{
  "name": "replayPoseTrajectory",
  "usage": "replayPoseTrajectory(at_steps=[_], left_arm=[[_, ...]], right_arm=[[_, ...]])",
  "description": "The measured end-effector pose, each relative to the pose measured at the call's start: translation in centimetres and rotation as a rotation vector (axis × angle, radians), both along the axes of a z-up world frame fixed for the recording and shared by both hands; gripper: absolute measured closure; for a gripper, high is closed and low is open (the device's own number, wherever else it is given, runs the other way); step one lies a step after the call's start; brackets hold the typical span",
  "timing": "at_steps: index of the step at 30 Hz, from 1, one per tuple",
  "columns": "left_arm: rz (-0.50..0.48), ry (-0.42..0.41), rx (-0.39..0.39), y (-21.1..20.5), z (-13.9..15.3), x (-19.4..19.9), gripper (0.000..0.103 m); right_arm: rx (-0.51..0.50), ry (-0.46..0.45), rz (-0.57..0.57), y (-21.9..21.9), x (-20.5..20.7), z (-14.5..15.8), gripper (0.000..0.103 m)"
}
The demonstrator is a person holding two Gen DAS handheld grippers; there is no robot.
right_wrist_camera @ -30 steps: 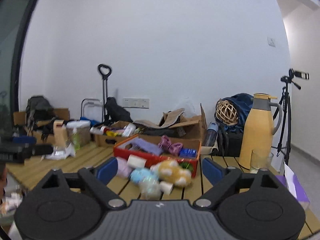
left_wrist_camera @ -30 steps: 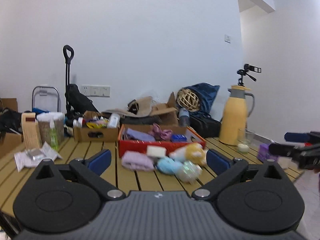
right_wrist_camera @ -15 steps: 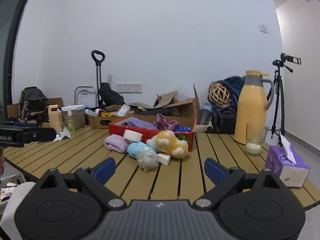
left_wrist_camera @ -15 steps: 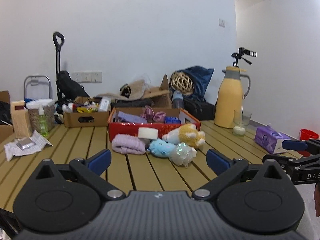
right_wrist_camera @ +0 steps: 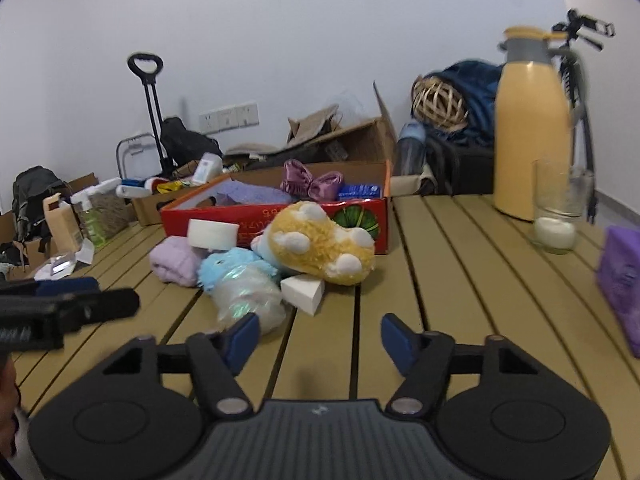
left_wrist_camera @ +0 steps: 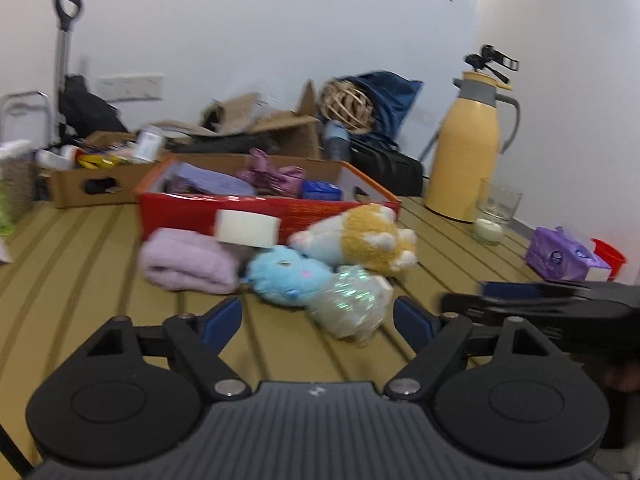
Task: Organize soft objects
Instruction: 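Move both grippers back over the plush toys on the table, then grasp the iridescent plastic bag with the left gripper while the right grasps the white foam piece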
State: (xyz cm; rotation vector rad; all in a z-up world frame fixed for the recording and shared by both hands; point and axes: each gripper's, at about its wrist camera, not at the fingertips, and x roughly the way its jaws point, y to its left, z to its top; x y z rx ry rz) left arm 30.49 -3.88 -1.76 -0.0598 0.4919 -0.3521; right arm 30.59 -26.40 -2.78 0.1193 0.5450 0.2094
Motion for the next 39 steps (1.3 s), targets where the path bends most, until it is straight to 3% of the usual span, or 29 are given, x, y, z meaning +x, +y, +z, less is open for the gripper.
replayPoseTrajectory(at_steps=[6,8,10,13,19,23,30,34,39], left_arm=[[-0.025,0.071,-0.021,-2.3,-1.8,5.4,0.031],[-0.044,0.104,-0.047,-2.7,-2.6,6.7,0.044],[-0.075,0.137,-0.065,-2.8,-3.4,7.4,0.066],[-0.096,0.150,-0.091,-2.7,-3.9,7.4,0.074],[-0.104,0.148,-0.093,-2.5,-3.1,6.4,0.082],[-0.096,0.133,-0.076,-1.1,-2.0,2.9,0.082],[-0.005,0.098,-0.075,2.6,0.5,-5.0,0.082],[0.023,0.050,-0.085,3.3,1.7,-7.4,0.082],[0.015,-0.005,-0.100,3.6,3.2,-8.4,0.082]], right_arm=[[0.004,0.055,0.097,0.6,7.3,-2.1,0.058],[-0.007,0.074,0.111,1.0,9.0,-2.8,0.065],[-0.009,0.086,0.112,1.1,10.0,-3.2,0.073],[0.033,0.098,0.152,1.0,10.5,-3.6,0.087],[0.026,0.092,0.147,1.4,10.1,-3.5,0.093],[0.027,0.089,0.173,2.0,7.4,-2.9,0.094],[0.056,0.108,0.141,1.8,-3.1,-2.1,0.094],[0.046,0.060,0.140,1.7,-7.1,-0.5,0.094],[0.049,0.000,0.134,1.7,-8.9,1.5,0.094]])
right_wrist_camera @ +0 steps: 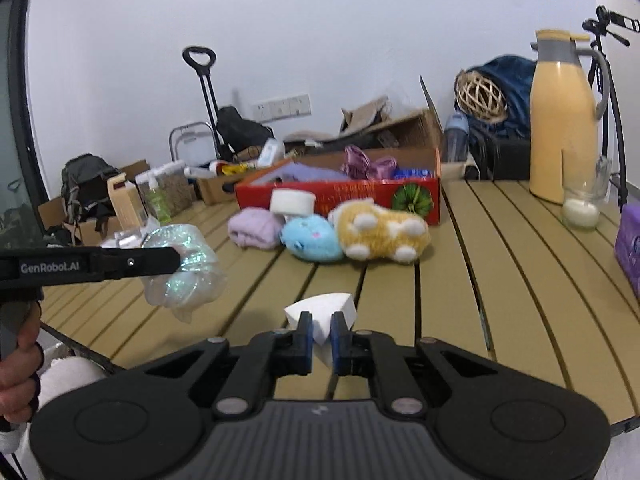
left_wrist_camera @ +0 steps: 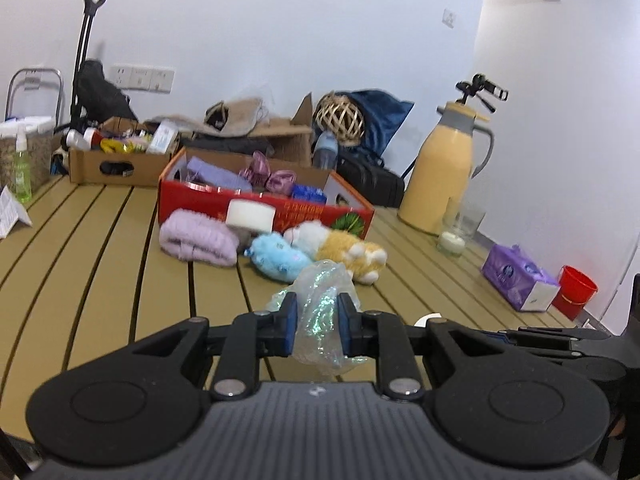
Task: Organize soft objects
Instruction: 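Grasp the iridescent plastic bag with the left gripper while the right grasps the white foam piece, then carry both items into the box and open both grippers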
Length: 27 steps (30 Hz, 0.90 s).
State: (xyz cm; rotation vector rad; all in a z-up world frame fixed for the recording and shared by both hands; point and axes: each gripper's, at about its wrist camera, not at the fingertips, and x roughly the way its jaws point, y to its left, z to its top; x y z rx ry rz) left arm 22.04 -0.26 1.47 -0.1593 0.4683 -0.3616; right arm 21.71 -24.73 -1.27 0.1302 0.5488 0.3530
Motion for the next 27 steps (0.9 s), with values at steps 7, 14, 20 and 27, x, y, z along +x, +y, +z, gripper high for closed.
replayPoseTrajectory(at_steps=[7,14,20,27], left_arm=[[-0.033,-0.116,0.052,1.8,4.7,7.8,0.082],[-0.028,0.003,0.159,3.1,5.4,26.0,0.082],[0.003,0.145,0.273,3.5,2.1,38.4,0.082],[0.026,0.251,0.352,3.9,-1.2,44.0,0.055]], right_arm=[[-0.015,-0.080,0.063,0.6,4.5,3.9,0.094],[-0.021,-0.062,0.140,3.3,20.6,7.8,0.094],[-0.047,0.115,0.180,8.1,36.2,5.7,0.093],[-0.198,0.305,0.208,14.1,45.6,-0.1,0.087]])
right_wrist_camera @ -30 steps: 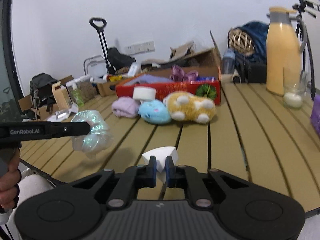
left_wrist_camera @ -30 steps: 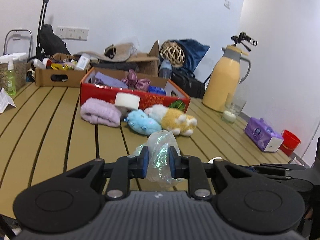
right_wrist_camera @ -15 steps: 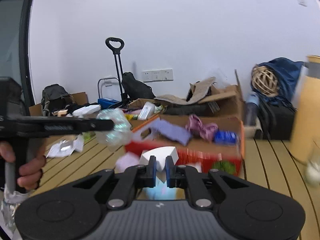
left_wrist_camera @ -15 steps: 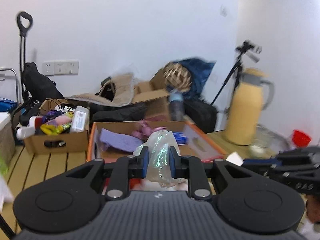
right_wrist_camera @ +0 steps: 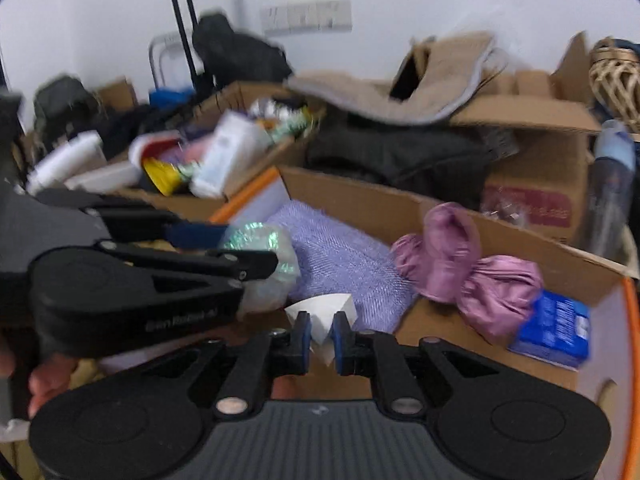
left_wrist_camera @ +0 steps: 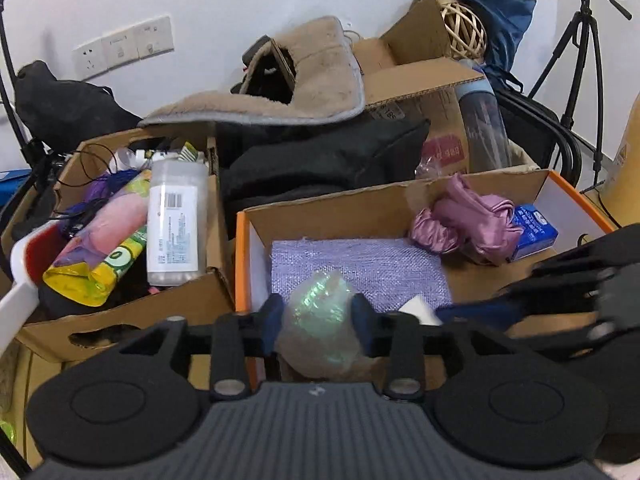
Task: Organize soft objects
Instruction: 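Carry both items into the box and open both grippers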
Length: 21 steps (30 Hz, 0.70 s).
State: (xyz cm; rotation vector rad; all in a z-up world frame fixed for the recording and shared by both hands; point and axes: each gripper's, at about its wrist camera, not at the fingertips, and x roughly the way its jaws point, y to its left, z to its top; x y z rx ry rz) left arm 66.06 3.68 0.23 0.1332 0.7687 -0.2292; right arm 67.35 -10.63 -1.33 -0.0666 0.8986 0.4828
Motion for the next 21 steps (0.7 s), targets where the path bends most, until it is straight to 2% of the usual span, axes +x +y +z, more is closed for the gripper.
replayPoseTrajectory(at_steps=[1,3,5,7,11,14,17,21], left_arm=[[0.001,-0.004,-0.019,0.3,0.2,-0.1,0.049],[-0.004,-0.026,-0.046,0.8,0.8,-0.9,0.044],[-0.006,-0.047,-0.049,1.3,1.7,-1.7,0.043],[0.008,-0.054,-0.046,1.5,2.9,-2.2,0.044],[0.016,-0.091,-0.039,1.5,6.4,-4.1,0.043],[0.009,-0.137,-0.040,1.3,9.6,-7.0,0.040],[-0.002,-0.176,-0.078,1.3,12.0,-10.7,0.033],[0.000,-0.191,-0.066,1.0,13.8,-15.5,0.032]], right_arm=[[-0.009,0.032,0.015,0.6,0.7,-0.7,0.085],[-0.012,0.074,0.054,1.3,1.1,-1.4,0.073],[-0.009,0.036,0.073,1.2,0.6,-0.9,0.071],[0.034,0.039,0.072,0.4,0.2,0.1,0.062],[0.028,0.000,0.038,-1.9,-1.3,3.5,0.061],[0.025,-0.048,0.009,-4.6,-3.5,7.0,0.060],[0.019,-0.091,-0.029,-7.6,-6.8,10.1,0.056],[0.005,-0.138,-0.088,-12.5,-11.8,13.5,0.054]])
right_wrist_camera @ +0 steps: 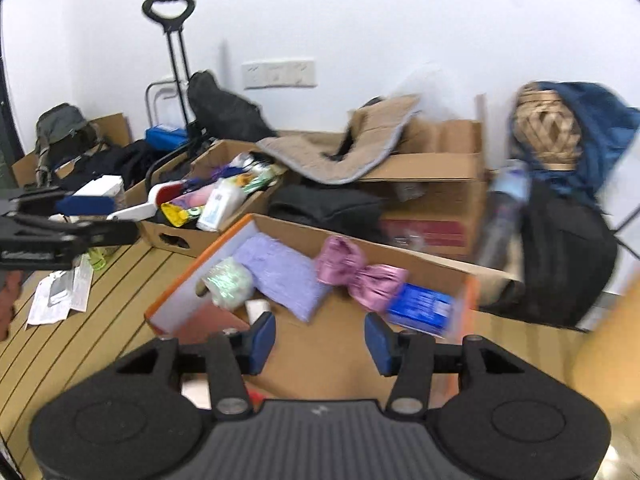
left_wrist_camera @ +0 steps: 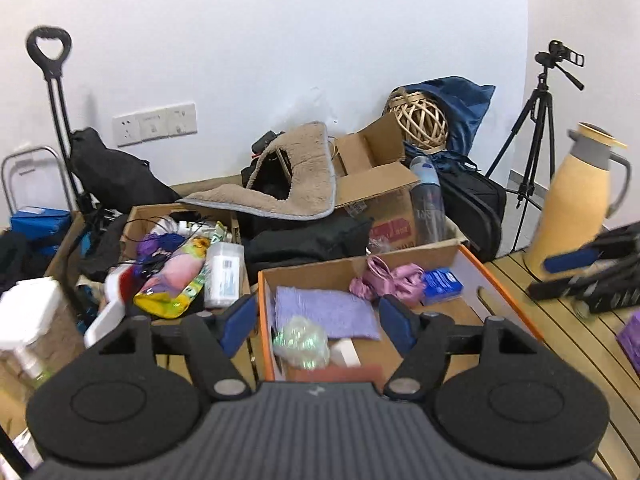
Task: Organize soft objects
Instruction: 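Carry both items into the box and open both grippers, then move both grippers back to the table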
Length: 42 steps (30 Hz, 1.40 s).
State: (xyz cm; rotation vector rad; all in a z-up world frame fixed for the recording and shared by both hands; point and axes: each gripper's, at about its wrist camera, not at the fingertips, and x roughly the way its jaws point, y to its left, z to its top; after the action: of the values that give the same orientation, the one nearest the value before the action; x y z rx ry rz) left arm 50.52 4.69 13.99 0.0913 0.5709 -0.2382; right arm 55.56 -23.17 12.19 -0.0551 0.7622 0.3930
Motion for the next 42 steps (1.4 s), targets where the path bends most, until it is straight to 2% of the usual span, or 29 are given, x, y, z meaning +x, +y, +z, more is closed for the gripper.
replayPoseTrajectory(at_steps=[3,5,6,7,9,12,14,16,20,22,25,31,37,42], left_arm=[[0.016,-0.043,0.002,-0.2,1.1,-3.9,0.028],[0.040,-0.117,-0.002,-0.2,1.1,-7.1,0.019],[0.057,-0.163,-0.007,-0.1,0.4,-9.3,0.015],[0.081,-0.189,-0.003,-0.2,-0.4,-11.1,0.015],[0.097,-0.238,0.020,-0.7,-2.5,-15.6,0.014],[0.102,-0.309,0.004,-1.3,-6.0,-23.0,0.003],[0.115,-0.294,-0.036,-1.4,-8.1,-26.9,0.002],[0.141,-0.263,-0.059,-1.5,-10.0,-30.8,0.000],[0.133,-0.245,0.070,-2.0,-12.3,-36.1,0.000],[0.145,-0.239,0.062,-1.8,-12.5,-37.2,0.000],[0.177,-0.252,0.028,-1.3,-12.1,-37.6,0.000],[0.192,-0.215,-0.016,-1.1,-12.5,-35.3,0.000],[0.166,-0.187,-0.037,-2.8,-13.3,-30.9,0.000],[0.157,-0.154,-0.064,-4.1,-14.0,-26.4,0.000]], right_arm=[[0.006,-0.028,-0.062,-3.0,-3.5,1.6,0.046],[0.017,-0.050,-0.094,-4.4,-5.7,1.8,0.045],[0.020,-0.072,-0.110,-4.9,-7.6,1.9,0.045],[0.024,-0.101,-0.120,-5.2,-9.5,1.8,0.043],[0.041,-0.163,-0.127,-5.7,-14.0,0.8,0.035],[0.055,-0.245,-0.131,-6.2,-21.7,-1.8,0.027],[0.072,-0.277,-0.139,-6.2,-26.2,-4.0,0.020],[0.055,-0.282,-0.178,-5.8,-30.7,-6.8,0.020],[0.011,-0.215,-0.203,-4.7,-37.2,-10.9,0.019],[0.033,-0.181,-0.201,-4.5,-38.9,-12.0,0.018],[0.064,-0.185,-0.201,-4.4,-39.5,-12.3,0.018],[0.093,-0.180,-0.224,-4.1,-38.7,-12.8,0.018],[0.108,-0.165,-0.258,-3.3,-35.3,-13.5,0.017],[0.138,-0.205,-0.283,-1.9,-29.8,-13.5,0.018]])
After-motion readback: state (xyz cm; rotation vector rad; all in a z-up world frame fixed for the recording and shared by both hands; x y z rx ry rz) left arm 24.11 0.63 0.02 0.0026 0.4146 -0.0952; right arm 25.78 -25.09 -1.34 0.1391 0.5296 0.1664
